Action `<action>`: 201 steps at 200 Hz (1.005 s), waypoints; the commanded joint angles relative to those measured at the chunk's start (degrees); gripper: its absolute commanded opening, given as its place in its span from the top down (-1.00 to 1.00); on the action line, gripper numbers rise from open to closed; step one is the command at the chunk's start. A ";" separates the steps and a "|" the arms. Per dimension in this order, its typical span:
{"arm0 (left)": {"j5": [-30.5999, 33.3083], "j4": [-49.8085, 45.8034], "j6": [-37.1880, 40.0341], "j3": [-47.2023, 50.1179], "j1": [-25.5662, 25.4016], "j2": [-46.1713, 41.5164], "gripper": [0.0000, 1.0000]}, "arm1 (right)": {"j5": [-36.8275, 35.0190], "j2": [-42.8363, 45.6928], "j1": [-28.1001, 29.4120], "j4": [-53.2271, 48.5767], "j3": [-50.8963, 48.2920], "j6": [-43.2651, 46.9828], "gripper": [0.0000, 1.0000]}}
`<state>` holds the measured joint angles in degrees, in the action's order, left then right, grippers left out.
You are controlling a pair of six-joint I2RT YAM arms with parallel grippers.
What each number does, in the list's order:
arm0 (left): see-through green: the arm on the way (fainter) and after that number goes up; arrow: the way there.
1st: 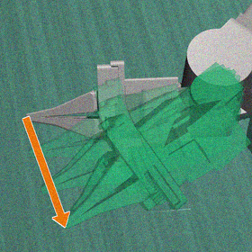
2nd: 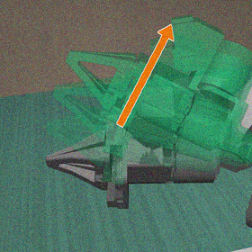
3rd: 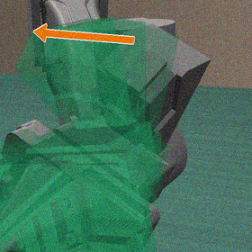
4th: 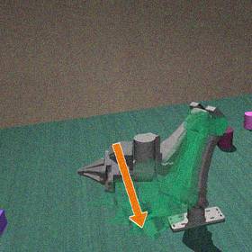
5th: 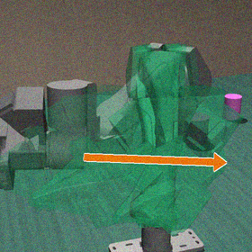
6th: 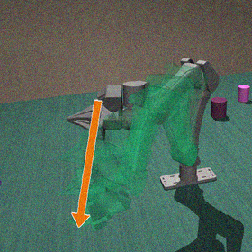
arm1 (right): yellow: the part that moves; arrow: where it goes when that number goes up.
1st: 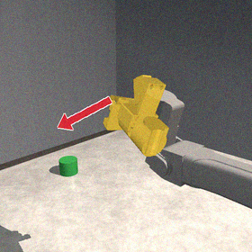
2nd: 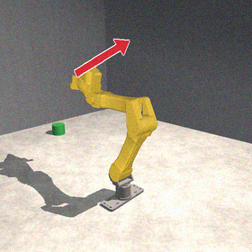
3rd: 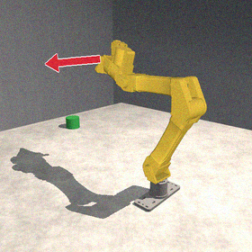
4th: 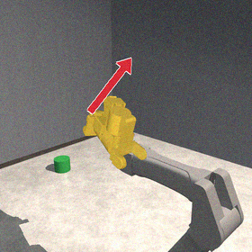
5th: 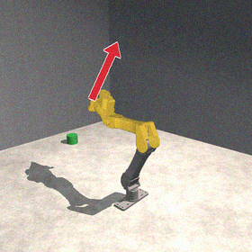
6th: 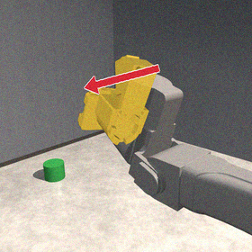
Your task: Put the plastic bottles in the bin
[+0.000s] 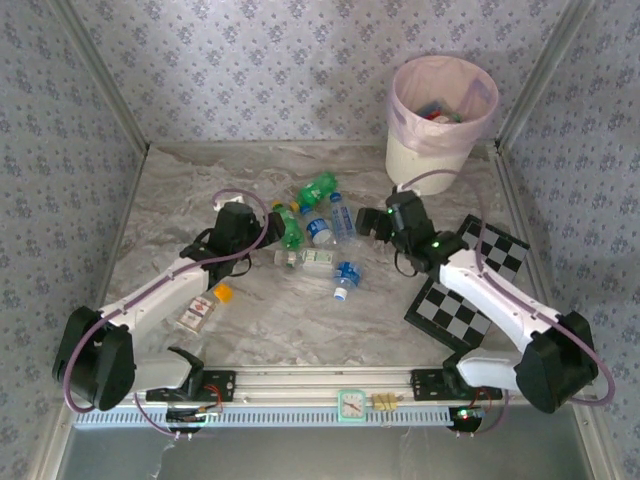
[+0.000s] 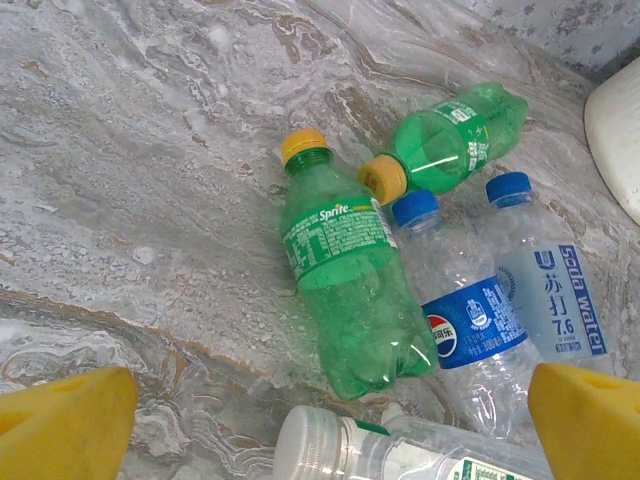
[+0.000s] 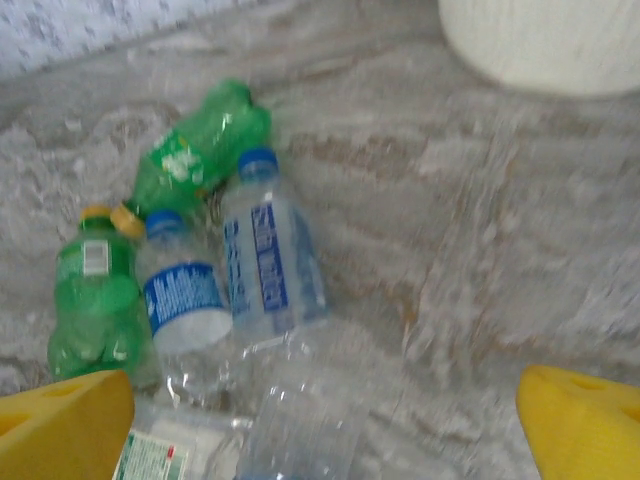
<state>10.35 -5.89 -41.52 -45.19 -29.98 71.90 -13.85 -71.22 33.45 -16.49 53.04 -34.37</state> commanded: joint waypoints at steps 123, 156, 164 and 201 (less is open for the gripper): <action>-1.02 1.23 -3.25 4.40 0.45 -2.66 -1.00 | -2.40 -20.73 9.09 0.48 -0.57 -17.03 -0.91; -0.94 1.57 -3.27 4.54 0.49 -2.53 -1.00 | -2.90 -22.60 9.15 -0.08 -0.48 -17.00 -0.84; -0.99 1.66 -3.31 4.51 0.50 -2.39 -1.00 | -3.09 -22.81 9.15 -0.11 -0.48 -16.95 -0.82; -1.12 1.77 -3.39 4.45 0.58 -1.89 -1.00 | -3.65 -23.92 9.06 -0.27 -0.58 -16.83 -0.75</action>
<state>9.45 -5.37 -44.25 -40.91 -29.91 70.57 -15.38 -94.00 42.15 -15.99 51.99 -50.19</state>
